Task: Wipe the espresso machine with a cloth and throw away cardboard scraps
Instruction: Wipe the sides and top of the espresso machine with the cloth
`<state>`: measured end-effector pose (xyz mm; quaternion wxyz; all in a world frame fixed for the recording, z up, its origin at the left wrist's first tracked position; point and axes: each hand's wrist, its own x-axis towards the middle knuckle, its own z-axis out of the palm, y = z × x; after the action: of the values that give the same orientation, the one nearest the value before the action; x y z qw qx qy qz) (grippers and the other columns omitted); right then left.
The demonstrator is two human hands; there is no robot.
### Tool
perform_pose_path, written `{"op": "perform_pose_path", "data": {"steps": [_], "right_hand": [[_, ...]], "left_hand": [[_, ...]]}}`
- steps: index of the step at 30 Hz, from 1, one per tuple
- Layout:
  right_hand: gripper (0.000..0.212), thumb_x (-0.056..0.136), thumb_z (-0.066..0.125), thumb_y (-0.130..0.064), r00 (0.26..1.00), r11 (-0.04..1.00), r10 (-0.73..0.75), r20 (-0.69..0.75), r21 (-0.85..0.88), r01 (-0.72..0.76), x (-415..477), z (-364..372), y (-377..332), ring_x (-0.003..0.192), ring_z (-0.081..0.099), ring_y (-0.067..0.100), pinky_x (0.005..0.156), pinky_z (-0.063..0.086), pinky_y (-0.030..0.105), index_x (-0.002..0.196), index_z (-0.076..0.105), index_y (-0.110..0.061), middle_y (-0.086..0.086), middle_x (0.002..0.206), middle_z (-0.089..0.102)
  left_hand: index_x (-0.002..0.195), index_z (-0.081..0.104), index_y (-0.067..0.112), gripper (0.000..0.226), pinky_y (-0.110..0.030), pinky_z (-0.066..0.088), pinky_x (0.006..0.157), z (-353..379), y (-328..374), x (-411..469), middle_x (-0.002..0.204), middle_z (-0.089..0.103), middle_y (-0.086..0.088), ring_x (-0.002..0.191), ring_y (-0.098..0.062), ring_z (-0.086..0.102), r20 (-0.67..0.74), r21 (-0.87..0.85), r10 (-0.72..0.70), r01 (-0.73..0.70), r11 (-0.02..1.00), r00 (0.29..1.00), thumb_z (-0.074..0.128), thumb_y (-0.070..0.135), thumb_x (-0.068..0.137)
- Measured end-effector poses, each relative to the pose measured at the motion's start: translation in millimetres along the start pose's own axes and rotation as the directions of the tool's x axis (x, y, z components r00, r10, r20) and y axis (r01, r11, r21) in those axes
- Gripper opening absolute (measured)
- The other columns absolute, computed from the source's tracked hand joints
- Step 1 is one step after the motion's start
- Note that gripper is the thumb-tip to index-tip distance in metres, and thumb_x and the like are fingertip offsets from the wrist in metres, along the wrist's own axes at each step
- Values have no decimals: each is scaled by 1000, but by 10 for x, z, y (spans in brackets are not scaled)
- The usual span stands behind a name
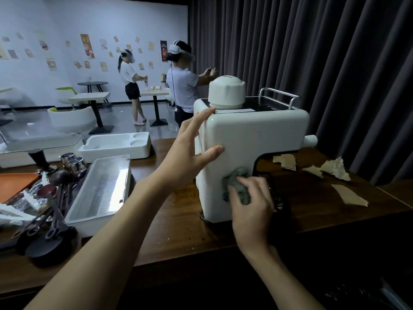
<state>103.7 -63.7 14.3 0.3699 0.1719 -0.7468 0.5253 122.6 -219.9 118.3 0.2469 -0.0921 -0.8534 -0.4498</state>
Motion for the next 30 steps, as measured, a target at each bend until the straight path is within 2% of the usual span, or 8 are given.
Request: {"op": "perform_pose_path", "data": {"steps": [4, 7, 10, 14, 16, 22, 27, 30], "right_hand": [[22, 81, 75, -3, 988, 999, 20, -155, -26, -25, 176, -62, 15, 101, 49, 1, 87, 43, 6, 103, 70, -3, 1, 110, 53], [21, 81, 74, -4, 991, 992, -127, -49, -22, 126, 119, 44, -112, 102, 46, -3, 88, 39, 2, 101, 71, 0, 9, 113, 56], [22, 80, 75, -1, 970, 970, -240, 45, -27, 241, 155, 45, -150, 100, 52, 4, 90, 37, 3, 101, 70, 0, 11, 109, 60], [32, 80, 75, -1, 981, 999, -12, -196, 42, 21, 463, -103, -112, 102, 57, 15, 91, 38, 5, 110, 64, -1, 11, 108, 62], [28, 81, 74, -1, 972, 999, -36, -234, 23, 43, 507, -72, -185, 100, 53, 9, 91, 36, 5, 107, 65, 0, 11, 105, 61], [22, 82, 72, 0, 956, 956, -292, -24, -28, 291, 483, 1, -300, 98, 55, 12, 93, 31, 0, 104, 70, 2, 12, 106, 61], [19, 85, 70, -2, 947, 996, -86, -310, -5, 89, 899, -225, -113, 99, 52, 8, 93, 37, 9, 103, 69, 3, 14, 103, 60], [19, 85, 69, -1, 945, 992, -121, -304, -4, 125, 846, -115, -247, 99, 49, 5, 94, 34, 7, 104, 68, 3, 15, 104, 59]], "left_hand": [[140, 30, 60, 70, -58, 45, 105, 10, 13, 17, 151, 33, 7, 141, -23, 36, 6, -6, -21, 21, 1000, 1000, 68, 54, 81], [135, 37, 60, 56, -56, 43, 107, 10, 38, 42, 146, 41, 3, 137, -22, 43, -1, -77, -33, 33, 996, 999, 60, 60, 84], [129, 41, 62, 42, -55, 41, 110, 23, 72, 62, 141, 47, -2, 133, -21, 48, -11, -108, -58, 56, 993, 998, 48, 65, 88], [131, 42, 59, 41, -56, 43, 107, 30, 95, 55, 140, 42, 4, 133, -20, 47, -9, -111, -66, 65, 992, 998, 46, 63, 90], [130, 42, 59, 40, -56, 44, 107, 29, 93, 52, 140, 42, 4, 133, -19, 47, -8, -114, -67, 65, 991, 998, 45, 62, 90], [129, 44, 57, 37, -55, 44, 106, 43, 78, 61, 135, 39, 12, 130, -15, 46, -33, -135, -69, 64, 989, 997, 35, 61, 94], [126, 42, 61, 31, -54, 44, 108, 42, 103, 58, 128, 36, 25, 128, -8, 46, -25, -138, -67, 63, 988, 997, 34, 58, 96], [121, 43, 64, 28, -53, 46, 105, 45, 116, 63, 127, 37, 21, 123, -9, 49, -33, -134, -61, 56, 989, 998, 35, 58, 95]]}}
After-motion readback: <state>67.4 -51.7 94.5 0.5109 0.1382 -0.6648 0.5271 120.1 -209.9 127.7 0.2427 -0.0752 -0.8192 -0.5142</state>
